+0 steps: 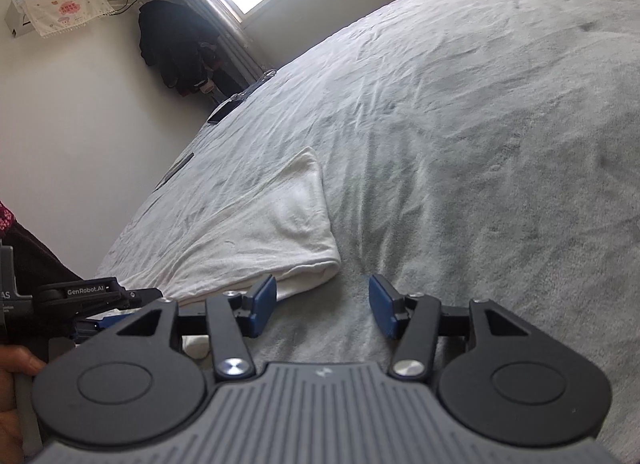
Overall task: Fold clothes
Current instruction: 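Grasp the corner of the garment end with the right gripper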
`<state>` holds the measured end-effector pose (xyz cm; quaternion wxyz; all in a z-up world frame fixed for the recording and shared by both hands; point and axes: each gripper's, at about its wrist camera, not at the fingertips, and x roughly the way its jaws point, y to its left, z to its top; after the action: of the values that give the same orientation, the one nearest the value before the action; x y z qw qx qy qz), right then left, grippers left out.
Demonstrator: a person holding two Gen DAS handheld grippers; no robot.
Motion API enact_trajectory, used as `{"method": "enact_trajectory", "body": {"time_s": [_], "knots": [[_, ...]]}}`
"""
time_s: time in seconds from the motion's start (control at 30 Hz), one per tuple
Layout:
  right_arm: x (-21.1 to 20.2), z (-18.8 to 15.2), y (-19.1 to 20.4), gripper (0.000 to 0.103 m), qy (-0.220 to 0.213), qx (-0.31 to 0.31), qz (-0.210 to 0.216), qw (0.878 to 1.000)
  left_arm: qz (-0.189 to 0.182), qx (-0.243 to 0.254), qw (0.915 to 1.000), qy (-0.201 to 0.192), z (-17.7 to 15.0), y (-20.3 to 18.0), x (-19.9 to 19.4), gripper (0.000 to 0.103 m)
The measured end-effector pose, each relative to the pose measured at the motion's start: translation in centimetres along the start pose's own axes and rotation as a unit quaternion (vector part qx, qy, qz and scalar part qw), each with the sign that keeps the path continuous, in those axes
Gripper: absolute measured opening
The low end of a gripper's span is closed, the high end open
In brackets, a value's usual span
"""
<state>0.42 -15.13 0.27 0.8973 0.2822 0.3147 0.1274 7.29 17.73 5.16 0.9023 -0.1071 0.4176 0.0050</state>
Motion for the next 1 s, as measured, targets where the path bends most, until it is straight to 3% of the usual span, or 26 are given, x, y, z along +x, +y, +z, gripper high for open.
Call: {"method": "enact_trajectory", "body": {"time_s": [0.33, 0.57, 0.7, 0.8, 0.93, 1.0], "knots": [[0.2, 0.8, -0.8, 0.06, -0.003, 0.046, 0.026, 0.999, -0.01, -0.001, 0.9999, -0.004, 0.2, -0.3, -0.3, 0.065], [0.7, 1.7, -2.4, 0.06, -0.009, 0.116, 0.054, 0.992, -0.005, -0.002, 1.0, 0.004, 0.1, -0.4, 0.1, 0.065], [1.3, 1.8, -2.0, 0.059, -0.005, 0.119, 0.061, 0.991, -0.003, 0.003, 1.0, 0.0, 0.1, -0.6, 0.0, 0.065], [1.6, 1.7, -1.8, 0.054, -0.001, 0.12, 0.061, 0.991, 0.001, 0.01, 0.9999, -0.002, 0.0, -0.8, 0.0, 0.065], [1.7, 1.6, -2.4, 0.032, 0.0, 0.135, 0.058, 0.989, -0.001, 0.007, 1.0, 0.002, 0.1, -0.7, 0.1, 0.065], [1.7, 1.5, -2.7, 0.026, 0.0, 0.144, 0.059, 0.988, -0.001, 0.006, 1.0, 0.002, 0.1, -0.7, 0.1, 0.065]]}}
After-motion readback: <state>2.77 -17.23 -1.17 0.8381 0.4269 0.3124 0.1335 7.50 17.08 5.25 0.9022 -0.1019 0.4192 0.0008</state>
